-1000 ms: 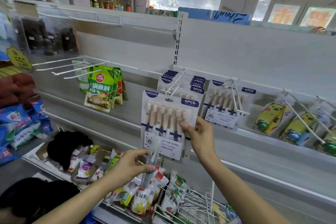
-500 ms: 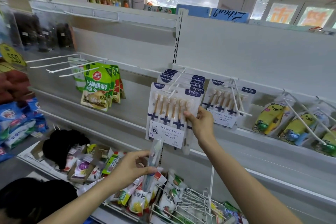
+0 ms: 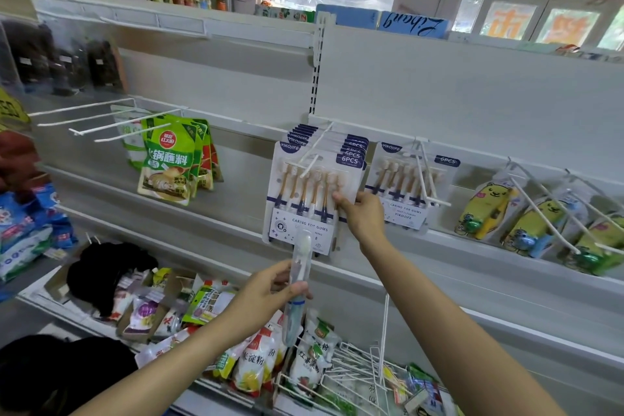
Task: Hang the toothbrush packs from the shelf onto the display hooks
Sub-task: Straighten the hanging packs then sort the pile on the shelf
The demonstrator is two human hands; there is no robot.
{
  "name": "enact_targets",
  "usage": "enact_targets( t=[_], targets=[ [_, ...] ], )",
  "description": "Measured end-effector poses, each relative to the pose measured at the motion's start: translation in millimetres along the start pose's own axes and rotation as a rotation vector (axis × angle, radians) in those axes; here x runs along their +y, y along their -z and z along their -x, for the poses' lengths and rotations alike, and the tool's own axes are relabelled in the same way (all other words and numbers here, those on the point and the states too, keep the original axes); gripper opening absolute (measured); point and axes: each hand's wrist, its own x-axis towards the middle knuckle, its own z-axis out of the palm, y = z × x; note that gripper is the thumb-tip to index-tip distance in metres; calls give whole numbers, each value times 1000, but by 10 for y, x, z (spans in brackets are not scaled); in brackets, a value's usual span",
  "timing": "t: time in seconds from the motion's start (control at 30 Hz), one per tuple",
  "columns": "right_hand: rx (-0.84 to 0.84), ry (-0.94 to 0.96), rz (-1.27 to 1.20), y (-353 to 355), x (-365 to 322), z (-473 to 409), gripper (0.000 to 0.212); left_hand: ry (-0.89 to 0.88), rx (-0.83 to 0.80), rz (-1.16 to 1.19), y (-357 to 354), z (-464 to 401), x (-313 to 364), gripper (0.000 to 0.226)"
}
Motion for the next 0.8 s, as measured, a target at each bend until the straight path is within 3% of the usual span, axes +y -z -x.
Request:
enact_targets(
  t=[0.17, 0.4, 0.53, 0.63, 0.73, 0.8],
  targets=[
    [24, 48, 140, 146, 118, 76, 46, -39, -34, 50, -199, -132, 210, 31],
    [91, 93, 90, 639, 206, 415, 30, -93, -59, 68, -512, -373, 333, 38],
    [-96, 100, -141, 941, 187, 744, 27, -90, -100, 100, -763, -467, 361, 56],
    [-166, 126, -158, 1156, 262, 963, 15, -94, -149, 125, -1023, -506, 398, 49],
    [-90, 90, -145, 1440, 407, 1102, 9, -87, -223, 120, -1322, -509, 480, 48],
    [-47, 71, -141, 1669, 497, 1194, 5, -98, -269, 95, -1545, -519, 529, 32]
  ],
)
